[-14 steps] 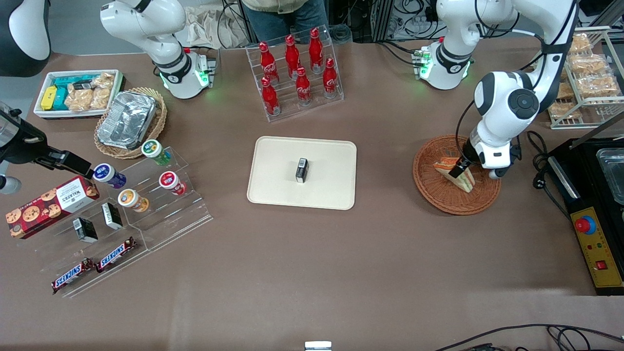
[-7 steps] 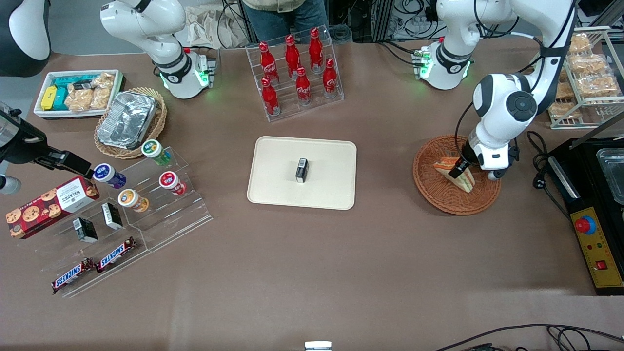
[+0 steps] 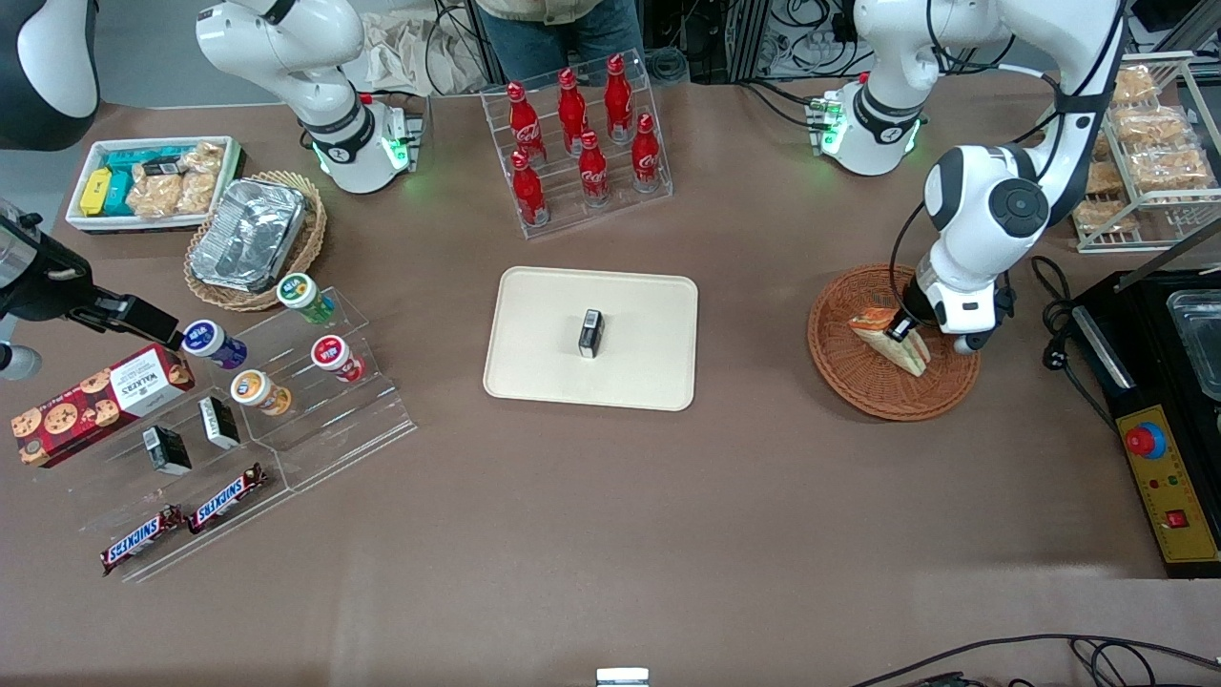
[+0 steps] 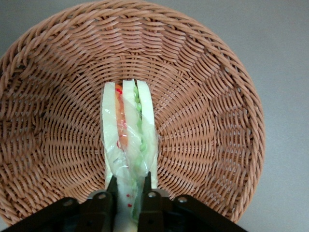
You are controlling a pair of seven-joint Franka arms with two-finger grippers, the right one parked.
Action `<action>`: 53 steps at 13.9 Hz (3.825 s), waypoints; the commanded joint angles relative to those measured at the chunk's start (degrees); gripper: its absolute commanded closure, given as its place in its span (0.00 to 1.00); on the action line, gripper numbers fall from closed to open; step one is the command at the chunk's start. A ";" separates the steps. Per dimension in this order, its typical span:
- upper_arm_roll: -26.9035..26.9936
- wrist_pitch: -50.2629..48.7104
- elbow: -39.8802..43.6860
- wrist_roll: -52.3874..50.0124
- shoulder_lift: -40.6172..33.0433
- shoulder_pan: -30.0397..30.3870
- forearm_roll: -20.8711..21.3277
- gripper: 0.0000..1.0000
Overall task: Place sandwich from basket to tray
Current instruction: 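Lift the sandwich up out of the basket with the left gripper, then carry the held sandwich over to the white tray beside the black box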
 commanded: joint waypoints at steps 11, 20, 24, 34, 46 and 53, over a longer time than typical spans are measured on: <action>-0.22 -45.69 30.41 22.47 -8.06 0.16 4.08 1.00; -6.09 -50.37 32.55 32.90 -17.55 -0.37 -0.58 1.00; -13.73 -49.50 32.81 28.94 -17.55 0.42 -1.80 1.00; -21.49 -43.26 32.02 19.26 -13.96 -4.22 -4.28 1.00; -21.49 -23.59 28.94 12.14 3.43 -16.36 2.23 1.00; -21.31 -13.03 28.94 10.56 13.72 -19.62 7.40 1.00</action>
